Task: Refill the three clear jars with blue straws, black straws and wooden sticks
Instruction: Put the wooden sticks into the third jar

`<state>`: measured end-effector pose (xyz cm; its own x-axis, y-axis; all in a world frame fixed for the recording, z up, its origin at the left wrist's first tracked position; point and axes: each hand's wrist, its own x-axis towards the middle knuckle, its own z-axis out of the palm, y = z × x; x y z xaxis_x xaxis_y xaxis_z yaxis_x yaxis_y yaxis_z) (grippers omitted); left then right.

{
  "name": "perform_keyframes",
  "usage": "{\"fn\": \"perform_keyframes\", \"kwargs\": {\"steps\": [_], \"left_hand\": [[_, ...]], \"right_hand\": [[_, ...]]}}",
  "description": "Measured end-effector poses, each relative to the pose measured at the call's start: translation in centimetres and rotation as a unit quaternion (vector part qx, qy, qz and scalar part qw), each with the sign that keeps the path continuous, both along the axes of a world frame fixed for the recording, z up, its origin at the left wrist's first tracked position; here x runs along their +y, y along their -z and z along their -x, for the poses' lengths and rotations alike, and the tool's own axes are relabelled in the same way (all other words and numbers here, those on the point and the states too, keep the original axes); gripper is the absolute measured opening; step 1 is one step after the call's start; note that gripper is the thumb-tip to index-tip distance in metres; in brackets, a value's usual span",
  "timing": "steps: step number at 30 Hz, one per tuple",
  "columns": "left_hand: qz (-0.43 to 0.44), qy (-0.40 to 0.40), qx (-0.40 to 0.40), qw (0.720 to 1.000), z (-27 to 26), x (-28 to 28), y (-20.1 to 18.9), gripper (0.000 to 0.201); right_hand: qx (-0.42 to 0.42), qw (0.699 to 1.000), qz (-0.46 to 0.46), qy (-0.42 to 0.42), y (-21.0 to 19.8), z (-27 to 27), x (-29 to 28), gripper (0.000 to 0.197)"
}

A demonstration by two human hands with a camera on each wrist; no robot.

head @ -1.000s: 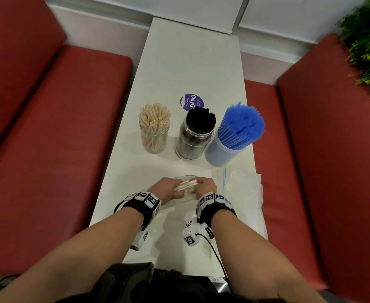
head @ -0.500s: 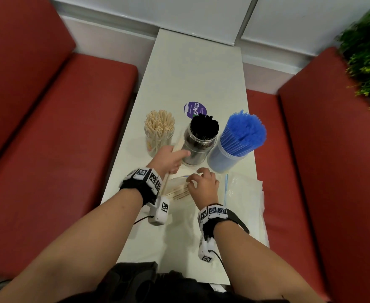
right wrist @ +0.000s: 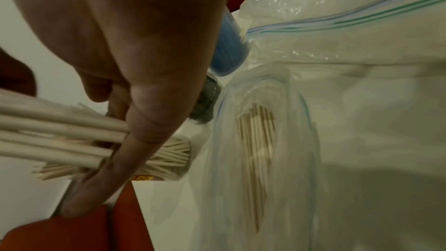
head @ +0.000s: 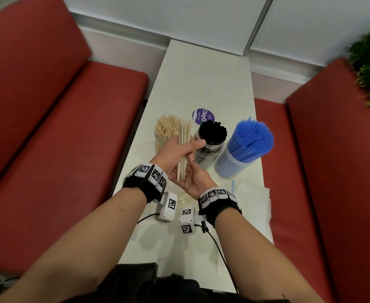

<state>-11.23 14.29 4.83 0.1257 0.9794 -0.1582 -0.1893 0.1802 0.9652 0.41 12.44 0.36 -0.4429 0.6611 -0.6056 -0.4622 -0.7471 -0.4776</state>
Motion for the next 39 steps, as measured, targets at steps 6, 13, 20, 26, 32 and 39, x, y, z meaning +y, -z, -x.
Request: {"fn": "perform_keyframes", "kwargs": {"steps": [6, 13, 20, 26, 32, 39], "left_hand": [[0.05, -0.02, 0.061, 0.997, 0.8, -0.9, 0.8, 0.039], [0.133, 0.17, 0.031, 0.976, 0.9, -2.1, 0.2, 0.035], [0.15, 0.22, -0.107, 0.958, 2.1, -2.3, -1.1, 0.062], [0.245, 0.04, -0.291, 0.924, 2.3, -1.6, -0.8, 0.056], [0.286, -0.015, -0.369, 0.884, 2.3, -1.1, -0.9, 0.033], [0.3, -0.039, -0.355, 0.885, 3.5, -0.8, 0.6, 0.029]], "right_hand": [[-0.058, 0.994, -0.079, -0.056, -1.6, 0.1, 0.9, 0.077], [-0.078, 0.951, -0.275, -0.116, -7.7, -0.9, 3.6, 0.046], [-0.102, 0.933, -0.345, -0.005, -13.5, 0.1, 4.4, 0.04], [-0.123, 0.879, -0.455, 0.077, -17.6, 1.4, 4.6, 0.039], [-0.246, 0.852, -0.461, -0.007, -15.1, 3.0, 2.6, 0.038], [-0.341, 0.8, -0.473, -0.141, -15.0, 2.4, 4.0, 0.033]]}}
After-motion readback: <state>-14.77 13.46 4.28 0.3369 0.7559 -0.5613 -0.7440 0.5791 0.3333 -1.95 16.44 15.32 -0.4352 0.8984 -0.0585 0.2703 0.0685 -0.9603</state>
